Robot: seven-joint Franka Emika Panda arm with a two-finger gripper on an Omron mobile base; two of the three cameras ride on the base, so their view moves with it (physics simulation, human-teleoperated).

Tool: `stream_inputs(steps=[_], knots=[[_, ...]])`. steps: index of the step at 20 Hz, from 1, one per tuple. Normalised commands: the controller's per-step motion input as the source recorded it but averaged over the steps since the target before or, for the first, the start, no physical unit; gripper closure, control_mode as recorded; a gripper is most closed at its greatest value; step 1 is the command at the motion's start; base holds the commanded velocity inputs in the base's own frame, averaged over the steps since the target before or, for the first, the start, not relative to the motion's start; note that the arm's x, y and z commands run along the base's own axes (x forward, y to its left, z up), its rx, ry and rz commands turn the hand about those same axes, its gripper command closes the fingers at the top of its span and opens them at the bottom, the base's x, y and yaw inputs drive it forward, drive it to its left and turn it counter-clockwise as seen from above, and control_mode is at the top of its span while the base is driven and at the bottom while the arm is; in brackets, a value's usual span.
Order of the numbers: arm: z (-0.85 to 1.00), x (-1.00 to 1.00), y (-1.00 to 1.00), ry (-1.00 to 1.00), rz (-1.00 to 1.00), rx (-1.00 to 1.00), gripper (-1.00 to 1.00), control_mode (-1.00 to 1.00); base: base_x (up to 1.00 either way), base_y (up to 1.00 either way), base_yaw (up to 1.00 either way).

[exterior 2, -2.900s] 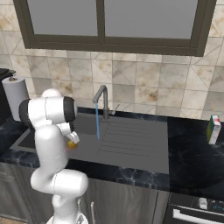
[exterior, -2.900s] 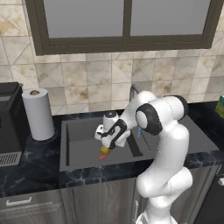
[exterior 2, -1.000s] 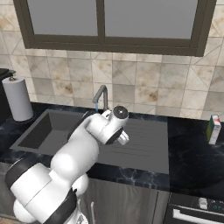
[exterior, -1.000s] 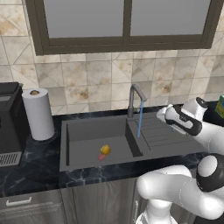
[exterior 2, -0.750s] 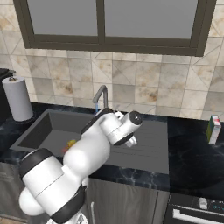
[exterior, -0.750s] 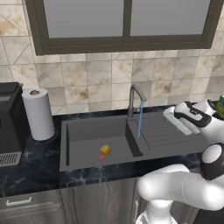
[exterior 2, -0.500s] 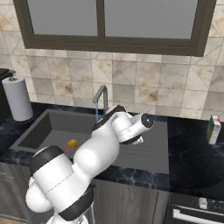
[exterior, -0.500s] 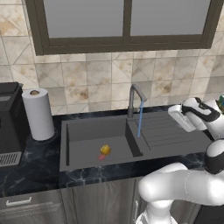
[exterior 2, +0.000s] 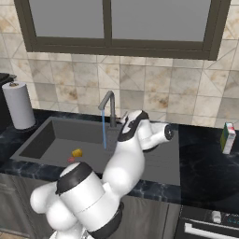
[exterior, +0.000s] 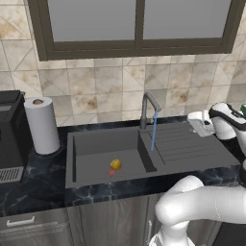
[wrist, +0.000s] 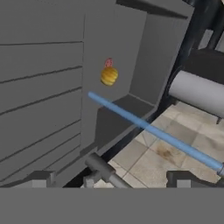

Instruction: Turn on the sink faucet. Then move the squash from the counter to the sink. Turn off the sink. Move the vegetable from the sink to the pot next to the stove. Finally move the pot to the rear left burner.

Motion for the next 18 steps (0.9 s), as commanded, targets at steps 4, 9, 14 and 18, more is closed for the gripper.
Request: stream_inputs(steps=[4, 9, 14, 18], knots=[[0.00, 0.03, 0.01, -0.27, 0.37, 0.00, -1.00, -1.00, 0.00, 0.00, 0.00], [-0.04, 0.06, 0.03, -0.32, 0.30, -0.02, -1.00, -1.00, 0.00, 0.00, 0.00], [-0.04, -0.06, 0.00, -0.49, 0.16, -0.13, -1.00, -1.00, 0.00, 0.00, 0.00], [-0.26, -0.33, 0.00, -0.64, 0.08, -0.18, -1.00, -1.00, 0.00, 0.00, 0.00]])
